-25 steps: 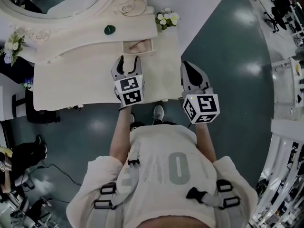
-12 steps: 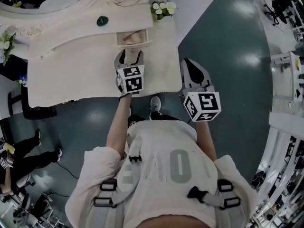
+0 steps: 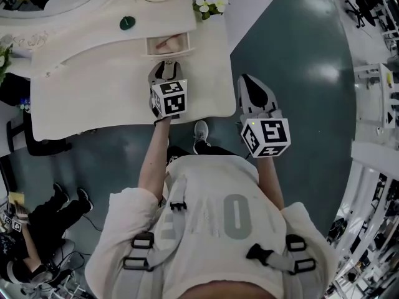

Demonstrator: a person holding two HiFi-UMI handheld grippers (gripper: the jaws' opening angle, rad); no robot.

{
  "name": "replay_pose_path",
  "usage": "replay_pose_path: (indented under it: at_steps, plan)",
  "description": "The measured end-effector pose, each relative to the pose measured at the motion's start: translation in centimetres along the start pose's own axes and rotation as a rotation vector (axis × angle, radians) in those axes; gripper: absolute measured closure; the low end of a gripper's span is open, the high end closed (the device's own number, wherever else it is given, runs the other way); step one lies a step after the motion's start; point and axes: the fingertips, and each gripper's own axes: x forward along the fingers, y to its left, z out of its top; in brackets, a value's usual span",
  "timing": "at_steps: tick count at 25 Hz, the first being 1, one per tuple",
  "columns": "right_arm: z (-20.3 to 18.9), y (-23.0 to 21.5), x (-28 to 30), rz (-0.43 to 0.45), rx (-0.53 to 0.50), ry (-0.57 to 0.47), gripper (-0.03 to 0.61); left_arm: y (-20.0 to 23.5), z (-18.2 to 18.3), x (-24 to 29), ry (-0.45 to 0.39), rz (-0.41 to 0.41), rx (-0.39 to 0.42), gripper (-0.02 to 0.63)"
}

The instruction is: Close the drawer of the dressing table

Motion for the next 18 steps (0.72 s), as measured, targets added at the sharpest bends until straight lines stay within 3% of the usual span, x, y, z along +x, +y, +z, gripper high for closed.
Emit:
replay_pose_path:
  at_steps: [11, 18]
  plan:
    - [-0.68, -0.54, 0.38, -0.003, -0.001, 0.017, 0.569, 0.29, -0.36, 0.82, 0.008, 0.025, -0.009, 0.511]
    - [-1.04, -0.51, 0.44, 0.004, 0.001, 0.028, 0.569, 0.29, -0.23, 0.72, -0.007, 0.031, -0.020, 0.512]
